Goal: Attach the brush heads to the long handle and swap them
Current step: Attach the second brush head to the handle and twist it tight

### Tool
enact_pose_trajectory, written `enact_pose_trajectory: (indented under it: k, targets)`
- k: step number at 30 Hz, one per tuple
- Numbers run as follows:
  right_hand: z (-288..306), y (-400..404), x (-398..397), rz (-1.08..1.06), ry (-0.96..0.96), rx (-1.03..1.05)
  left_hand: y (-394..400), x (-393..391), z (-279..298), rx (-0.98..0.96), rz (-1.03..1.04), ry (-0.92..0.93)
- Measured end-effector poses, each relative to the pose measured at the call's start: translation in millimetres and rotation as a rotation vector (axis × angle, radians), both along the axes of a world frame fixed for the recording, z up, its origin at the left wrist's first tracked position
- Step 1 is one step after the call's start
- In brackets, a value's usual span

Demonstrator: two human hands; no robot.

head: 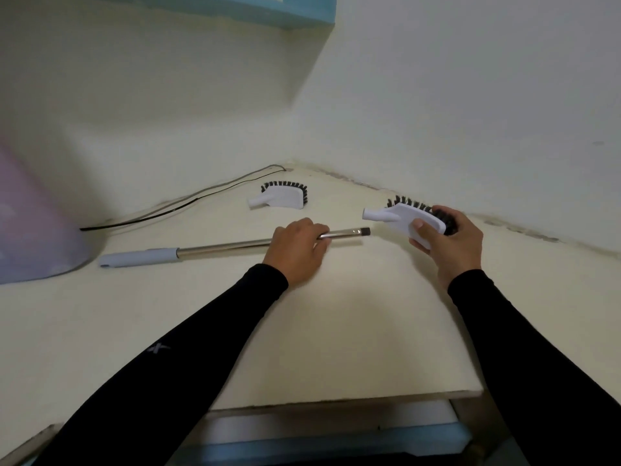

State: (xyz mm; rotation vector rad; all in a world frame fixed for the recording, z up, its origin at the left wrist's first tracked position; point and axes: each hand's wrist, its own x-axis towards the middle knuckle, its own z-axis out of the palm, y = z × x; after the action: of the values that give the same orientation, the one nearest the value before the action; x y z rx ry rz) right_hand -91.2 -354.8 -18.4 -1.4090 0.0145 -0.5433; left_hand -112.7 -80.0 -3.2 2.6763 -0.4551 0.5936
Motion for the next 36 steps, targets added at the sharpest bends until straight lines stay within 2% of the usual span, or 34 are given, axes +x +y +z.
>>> enact_pose_trajectory:
  k: [5,22,30,36]
  targets:
    - [-1.6,-0.1,1.4,0.011,0.008,-0.05,17.4,3.4,0.2,-0.018,0.07,-0.017]
    - [-13.7,10.1,8.0,0.026,0.046,-0.228,27.7,8.2,-10.8,-0.045,0.12,0.013]
    - [-4.3,25.1,18.1,0.06,0.071,-0.25,22.1,13.1,-11.8,-0.06,0.063,-0.022]
    - [-0.7,27.2,31.0,0.07,0.083,-0.133,26.5,21.9,-11.7,-0.093,0.098,-0.084]
